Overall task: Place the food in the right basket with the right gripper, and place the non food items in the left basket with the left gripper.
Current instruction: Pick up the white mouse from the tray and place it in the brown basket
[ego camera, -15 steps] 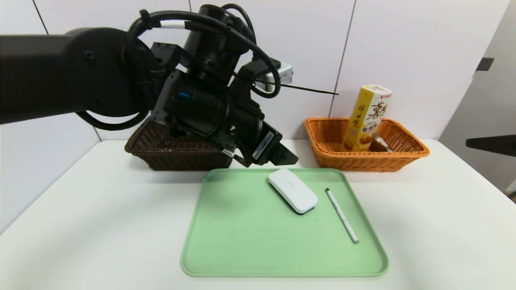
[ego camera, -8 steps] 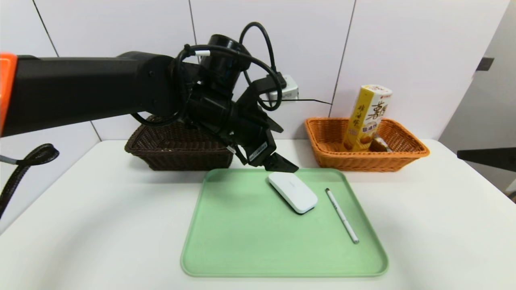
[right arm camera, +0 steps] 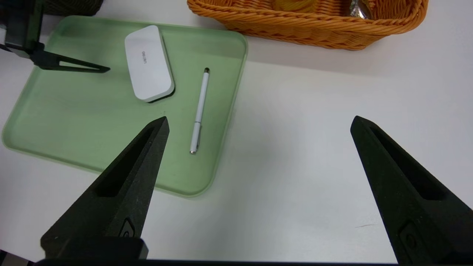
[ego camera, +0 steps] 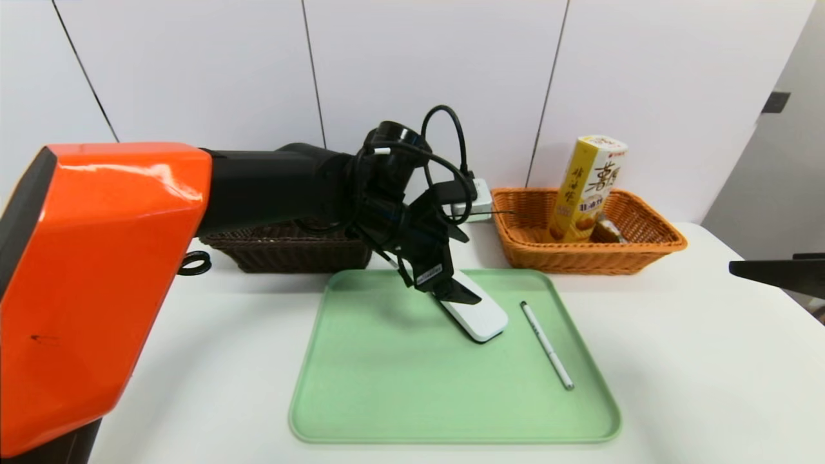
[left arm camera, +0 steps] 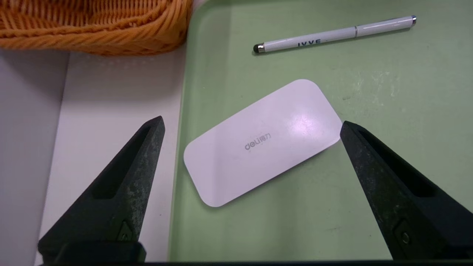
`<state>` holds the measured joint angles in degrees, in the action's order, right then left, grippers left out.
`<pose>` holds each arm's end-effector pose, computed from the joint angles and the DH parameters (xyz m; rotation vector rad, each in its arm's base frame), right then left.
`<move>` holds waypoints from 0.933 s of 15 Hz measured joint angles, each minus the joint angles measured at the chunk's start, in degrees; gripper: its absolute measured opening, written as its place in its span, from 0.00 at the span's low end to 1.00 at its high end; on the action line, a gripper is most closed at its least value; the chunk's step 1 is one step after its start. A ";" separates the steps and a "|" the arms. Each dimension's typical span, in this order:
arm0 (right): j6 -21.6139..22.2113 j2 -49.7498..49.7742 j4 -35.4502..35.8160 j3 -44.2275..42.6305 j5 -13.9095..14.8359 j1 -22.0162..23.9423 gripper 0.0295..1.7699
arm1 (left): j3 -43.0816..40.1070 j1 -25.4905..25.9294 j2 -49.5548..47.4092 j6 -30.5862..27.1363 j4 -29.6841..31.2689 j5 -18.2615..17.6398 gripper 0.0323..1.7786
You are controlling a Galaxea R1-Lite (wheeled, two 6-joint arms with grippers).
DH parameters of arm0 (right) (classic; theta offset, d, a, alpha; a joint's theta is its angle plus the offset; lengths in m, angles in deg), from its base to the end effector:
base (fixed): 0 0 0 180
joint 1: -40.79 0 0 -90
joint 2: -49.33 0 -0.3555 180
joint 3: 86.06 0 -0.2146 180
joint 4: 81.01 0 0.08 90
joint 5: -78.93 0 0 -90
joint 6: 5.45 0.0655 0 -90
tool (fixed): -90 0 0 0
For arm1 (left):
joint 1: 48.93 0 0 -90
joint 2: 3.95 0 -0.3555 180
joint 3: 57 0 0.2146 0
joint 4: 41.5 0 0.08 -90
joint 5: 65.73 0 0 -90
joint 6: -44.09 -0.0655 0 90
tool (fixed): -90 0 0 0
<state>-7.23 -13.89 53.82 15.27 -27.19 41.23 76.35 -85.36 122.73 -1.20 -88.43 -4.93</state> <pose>0.1709 0.0169 0.3037 0.0447 0.5106 0.2754 0.4076 -0.3406 0.2214 0.7159 0.2677 -1.3304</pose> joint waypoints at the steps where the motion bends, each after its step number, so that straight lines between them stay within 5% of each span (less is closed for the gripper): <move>1: 0.07 0.27 0.06 0.41 -0.88 0.00 0.96 | 0.02 0.00 0.63 0.00 -0.67 -0.74 0.95; 7: 0.18 1.51 0.12 2.38 -1.74 0.00 0.96 | 0.09 0.15 2.80 -0.27 -1.13 -9.95 0.95; 14: 0.22 2.39 0.17 4.13 -1.77 0.00 0.96 | 0.61 0.13 5.97 -4.73 -0.57 -11.00 0.95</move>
<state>-7.01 -11.50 53.99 19.41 -28.96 41.23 76.96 -85.23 128.71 -5.93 -89.00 -15.93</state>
